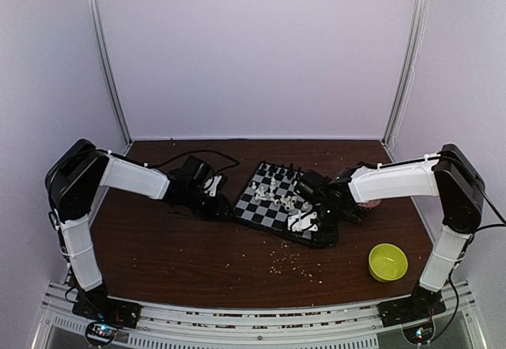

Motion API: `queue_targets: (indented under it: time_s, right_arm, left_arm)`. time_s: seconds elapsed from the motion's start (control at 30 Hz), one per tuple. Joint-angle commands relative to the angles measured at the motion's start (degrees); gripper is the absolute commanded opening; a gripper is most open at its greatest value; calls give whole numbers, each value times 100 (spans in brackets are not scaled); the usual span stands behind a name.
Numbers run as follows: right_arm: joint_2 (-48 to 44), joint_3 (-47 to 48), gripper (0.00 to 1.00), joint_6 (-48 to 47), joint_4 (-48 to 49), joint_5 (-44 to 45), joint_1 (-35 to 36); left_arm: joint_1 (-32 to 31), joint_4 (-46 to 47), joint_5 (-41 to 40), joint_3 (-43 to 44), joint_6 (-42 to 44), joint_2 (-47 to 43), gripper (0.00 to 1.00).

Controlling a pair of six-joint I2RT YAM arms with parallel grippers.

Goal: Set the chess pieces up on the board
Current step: Move the chessboard to the center of the board.

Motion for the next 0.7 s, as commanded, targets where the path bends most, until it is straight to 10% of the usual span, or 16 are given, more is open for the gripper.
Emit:
queue_targets:
  time_s: [0.0,0.4,0.67]
  right_arm:
    - [-271,-103,62,257,683,-53,34]
    - [-1181,-105,66,1243,70,-955,-1097]
    - [-423,718,51,2449,18,-1891,-2117]
  left_arm:
    - [-299,-253,252,5,308,-457,39]
    - [65,-1317,-510,1079,943,-528,47]
    - [816,-240,462,1265,105,123,26]
